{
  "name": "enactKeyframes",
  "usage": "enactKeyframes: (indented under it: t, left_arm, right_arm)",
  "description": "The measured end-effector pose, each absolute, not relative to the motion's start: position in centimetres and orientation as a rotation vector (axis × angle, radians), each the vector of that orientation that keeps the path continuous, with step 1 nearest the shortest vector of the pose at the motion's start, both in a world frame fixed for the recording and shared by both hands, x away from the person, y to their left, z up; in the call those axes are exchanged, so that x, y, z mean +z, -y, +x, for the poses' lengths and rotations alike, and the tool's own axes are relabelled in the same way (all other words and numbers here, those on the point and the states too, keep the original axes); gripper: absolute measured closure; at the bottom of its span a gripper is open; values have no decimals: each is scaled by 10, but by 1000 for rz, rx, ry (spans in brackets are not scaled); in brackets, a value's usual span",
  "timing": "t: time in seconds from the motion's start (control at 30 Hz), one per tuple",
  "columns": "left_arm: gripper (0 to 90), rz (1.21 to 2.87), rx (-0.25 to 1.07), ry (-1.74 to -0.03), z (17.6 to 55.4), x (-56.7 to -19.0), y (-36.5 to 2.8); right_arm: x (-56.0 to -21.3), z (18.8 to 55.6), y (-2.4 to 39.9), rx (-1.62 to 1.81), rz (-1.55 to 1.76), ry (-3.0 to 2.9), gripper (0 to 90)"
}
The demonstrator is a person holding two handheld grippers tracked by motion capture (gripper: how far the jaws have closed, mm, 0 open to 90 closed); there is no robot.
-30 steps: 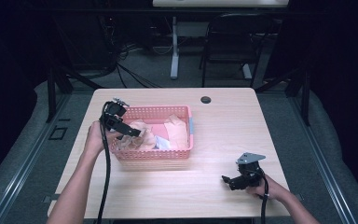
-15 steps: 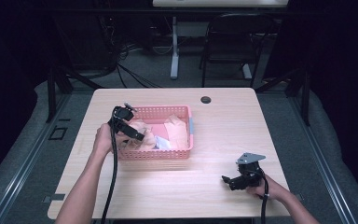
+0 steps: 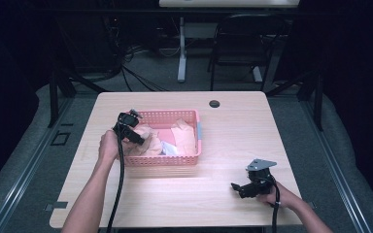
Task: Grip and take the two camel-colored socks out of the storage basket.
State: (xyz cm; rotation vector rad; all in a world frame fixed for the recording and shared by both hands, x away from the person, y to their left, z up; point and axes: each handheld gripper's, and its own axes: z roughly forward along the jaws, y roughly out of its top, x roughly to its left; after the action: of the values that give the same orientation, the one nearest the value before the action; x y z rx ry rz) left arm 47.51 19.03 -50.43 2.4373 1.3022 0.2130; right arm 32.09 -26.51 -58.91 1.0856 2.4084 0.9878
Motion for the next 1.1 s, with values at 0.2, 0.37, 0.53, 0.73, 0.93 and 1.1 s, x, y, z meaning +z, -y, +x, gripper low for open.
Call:
enactKeyframes:
  t: [0.2,0.37,0.53,0.73,0.93,1.1]
  left_arm:
    - [768,2437,220,-1294,475,-496,-190]
    - [767,2433,240,-1276,473,-482,-191]
    - [766,2407,263,-1250,470,-466,-194]
    - [766,2404,286,-1230,467,-449,-194]
    - [766,2415,298,-1204,464,-436,-190]
    - [767,2418,312,-1203,461,-424,-189]
  right_arm:
    - [-589,321,265,988,1083,-2410,0]
    - [-589,321,266,979,1080,-2414,0]
    - [-589,320,265,986,1081,-2412,0]
    - [-589,320,265,989,1083,-2409,0]
    - [-589,319,265,988,1091,-2405,0]
    - [-590,318,264,997,1107,-2395,0]
